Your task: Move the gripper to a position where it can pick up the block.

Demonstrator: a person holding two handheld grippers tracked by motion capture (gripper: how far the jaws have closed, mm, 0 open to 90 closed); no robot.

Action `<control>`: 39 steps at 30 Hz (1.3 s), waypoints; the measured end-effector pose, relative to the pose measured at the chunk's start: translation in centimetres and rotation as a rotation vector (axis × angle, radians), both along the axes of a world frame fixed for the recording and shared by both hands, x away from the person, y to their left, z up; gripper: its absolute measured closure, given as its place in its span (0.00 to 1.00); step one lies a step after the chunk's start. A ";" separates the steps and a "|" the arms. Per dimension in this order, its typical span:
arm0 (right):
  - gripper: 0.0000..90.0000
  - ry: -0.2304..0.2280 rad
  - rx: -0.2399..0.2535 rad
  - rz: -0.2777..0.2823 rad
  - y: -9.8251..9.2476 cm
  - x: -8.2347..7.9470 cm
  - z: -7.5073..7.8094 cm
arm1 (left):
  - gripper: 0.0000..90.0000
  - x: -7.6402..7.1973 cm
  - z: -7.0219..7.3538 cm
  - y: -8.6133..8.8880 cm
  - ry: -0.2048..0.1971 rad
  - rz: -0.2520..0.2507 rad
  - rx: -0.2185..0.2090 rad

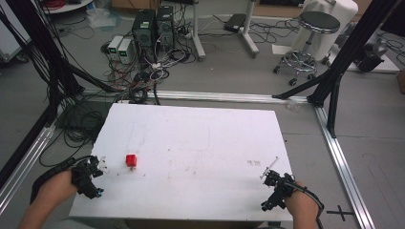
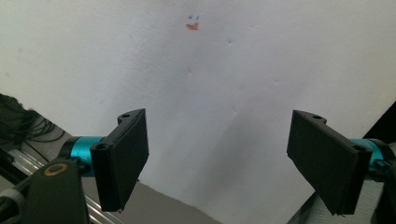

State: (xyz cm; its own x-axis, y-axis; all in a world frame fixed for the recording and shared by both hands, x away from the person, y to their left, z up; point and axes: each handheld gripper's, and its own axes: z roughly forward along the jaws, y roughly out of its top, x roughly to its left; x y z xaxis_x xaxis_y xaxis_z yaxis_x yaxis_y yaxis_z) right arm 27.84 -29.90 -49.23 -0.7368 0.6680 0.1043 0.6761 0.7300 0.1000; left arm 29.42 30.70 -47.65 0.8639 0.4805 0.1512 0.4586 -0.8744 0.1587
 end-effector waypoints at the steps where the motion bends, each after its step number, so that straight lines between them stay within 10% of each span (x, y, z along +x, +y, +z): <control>1: 0.01 0.002 0.000 -0.004 0.0 0.0 0.0 | 0.23 0.2 0.1 0.0 0.002 -0.010 0.000; 39: 0.01 0.007 0.005 0.015 0.0 0.0 -0.2 | 0.24 7.2 1.5 -2.7 0.007 -0.280 0.072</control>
State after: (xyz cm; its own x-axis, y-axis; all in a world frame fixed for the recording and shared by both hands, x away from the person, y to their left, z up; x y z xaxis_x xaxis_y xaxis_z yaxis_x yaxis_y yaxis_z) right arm 27.86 -29.87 -49.46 -0.7458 0.6566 0.1131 0.6660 0.7394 0.0986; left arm 36.66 28.03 -46.15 0.9626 0.2110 0.1698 0.1981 -0.9761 0.0898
